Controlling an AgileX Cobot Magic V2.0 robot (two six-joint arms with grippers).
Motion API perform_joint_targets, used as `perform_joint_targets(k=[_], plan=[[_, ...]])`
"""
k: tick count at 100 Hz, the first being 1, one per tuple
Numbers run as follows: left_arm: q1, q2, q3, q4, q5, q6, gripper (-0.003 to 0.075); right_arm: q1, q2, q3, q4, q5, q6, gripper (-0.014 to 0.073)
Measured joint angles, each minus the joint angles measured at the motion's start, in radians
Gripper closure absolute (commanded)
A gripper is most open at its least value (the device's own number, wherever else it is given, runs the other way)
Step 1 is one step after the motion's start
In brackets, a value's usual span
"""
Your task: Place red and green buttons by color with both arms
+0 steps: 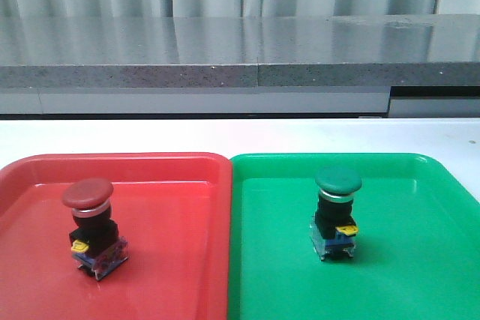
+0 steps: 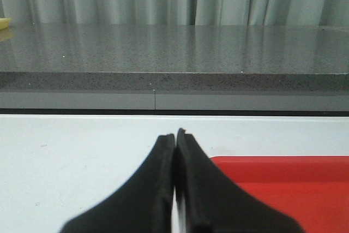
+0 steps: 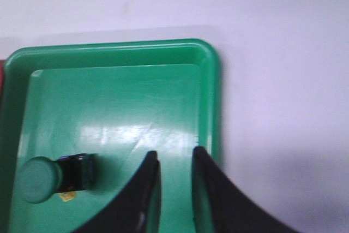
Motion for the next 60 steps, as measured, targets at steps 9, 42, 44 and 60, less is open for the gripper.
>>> perform_joint_targets(k=[9, 42, 44, 60], plan=[[0.000, 0.000, 0.000, 0.000, 0.000, 0.000, 0.0741, -0.055, -0.081, 0.051, -0.025, -0.002, -0.001, 0.0654], [0.000, 0.000, 0.000, 0.000, 0.000, 0.000, 0.0741, -0.144, -0.389, 0.257, -0.067, -0.104, -0.053, 0.0657], [0.000, 0.000, 0.000, 0.000, 0.000, 0.000, 0.0741, -0.144, -0.410, 0.270, -0.067, -0.104, -0.059, 0.0657], [0.000, 0.000, 0.000, 0.000, 0.000, 0.000, 0.0741, -0.144, -0.576, 0.372, -0.067, -0.177, -0.077, 0.0657]])
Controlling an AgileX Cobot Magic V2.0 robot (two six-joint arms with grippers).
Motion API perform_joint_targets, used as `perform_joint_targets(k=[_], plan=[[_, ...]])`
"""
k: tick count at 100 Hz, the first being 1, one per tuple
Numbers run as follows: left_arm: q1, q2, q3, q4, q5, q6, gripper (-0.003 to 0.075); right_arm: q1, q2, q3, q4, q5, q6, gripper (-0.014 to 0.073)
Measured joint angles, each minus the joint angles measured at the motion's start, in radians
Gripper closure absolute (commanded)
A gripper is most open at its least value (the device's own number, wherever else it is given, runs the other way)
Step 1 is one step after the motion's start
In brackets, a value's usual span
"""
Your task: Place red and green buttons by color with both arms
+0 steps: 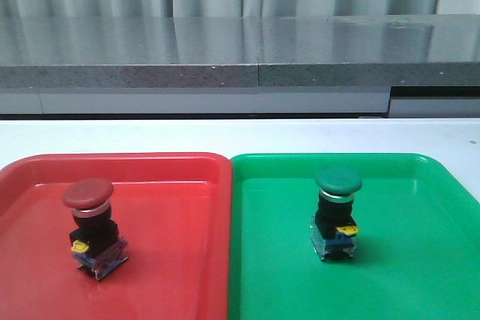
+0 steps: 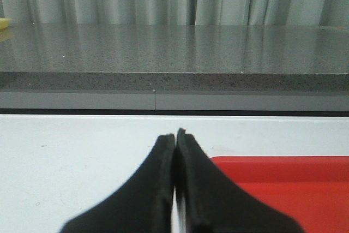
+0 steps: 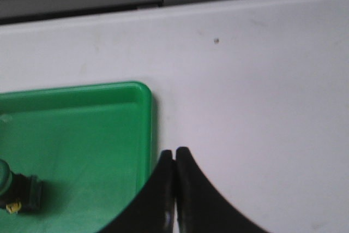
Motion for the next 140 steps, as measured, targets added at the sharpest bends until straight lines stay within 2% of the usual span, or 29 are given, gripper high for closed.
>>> perform_joint_targets(k=[17, 75, 104, 140], plan=[[0.000, 0.000, 0.000, 0.000, 0.000, 0.000, 0.0741, 0.000, -0.190, 0.115, 0.000, -0.171, -0.004, 0.0657], [0.000, 0.000, 0.000, 0.000, 0.000, 0.000, 0.0741, 0.000, -0.544, 0.425, -0.040, -0.315, -0.006, 0.0657], [0.000, 0.000, 0.000, 0.000, 0.000, 0.000, 0.0741, -0.040, -0.568, 0.495, 0.014, -0.373, -0.006, 0.0657], [0.000, 0.000, 0.000, 0.000, 0.000, 0.000, 0.0741, -0.075, -0.568, 0.495, 0.000, -0.416, -0.006, 0.0657]])
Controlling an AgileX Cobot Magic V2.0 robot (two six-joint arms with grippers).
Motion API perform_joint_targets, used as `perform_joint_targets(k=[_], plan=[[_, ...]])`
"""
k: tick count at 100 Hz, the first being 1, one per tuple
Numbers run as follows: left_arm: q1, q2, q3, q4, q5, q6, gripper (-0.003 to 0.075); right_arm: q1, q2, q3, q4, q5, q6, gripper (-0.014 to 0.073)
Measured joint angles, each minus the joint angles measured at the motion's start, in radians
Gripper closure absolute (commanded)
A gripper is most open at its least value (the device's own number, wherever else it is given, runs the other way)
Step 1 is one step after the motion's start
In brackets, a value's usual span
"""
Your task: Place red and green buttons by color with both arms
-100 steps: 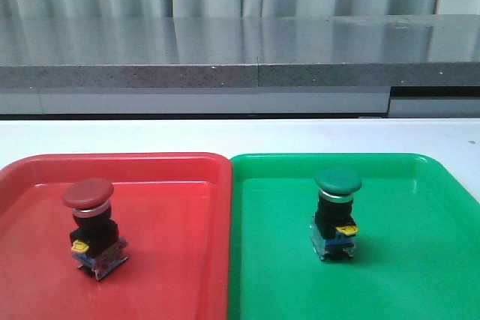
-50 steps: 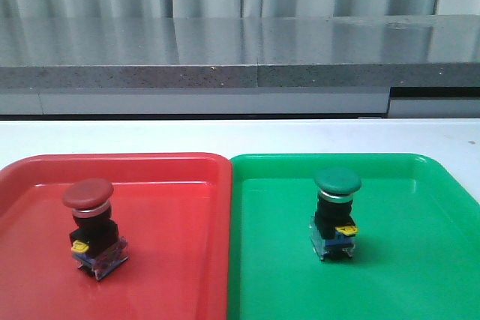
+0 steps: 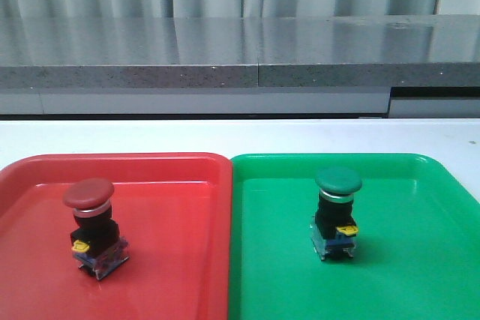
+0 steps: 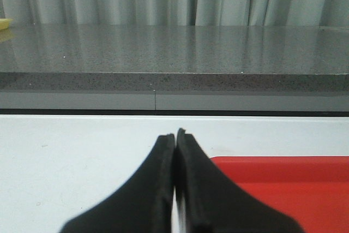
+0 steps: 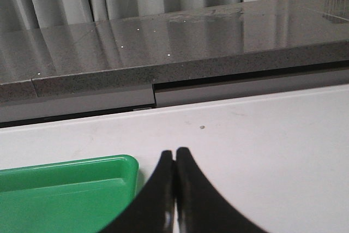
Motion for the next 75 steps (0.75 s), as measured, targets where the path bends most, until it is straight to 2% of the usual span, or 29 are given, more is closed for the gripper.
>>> perform_joint_targets(k=[75], plan=[[0.000, 0.000, 0.000, 0.000, 0.000, 0.000, 0.0741, 0.000, 0.000, 0.000, 0.000, -0.008, 0.000, 0.0657]])
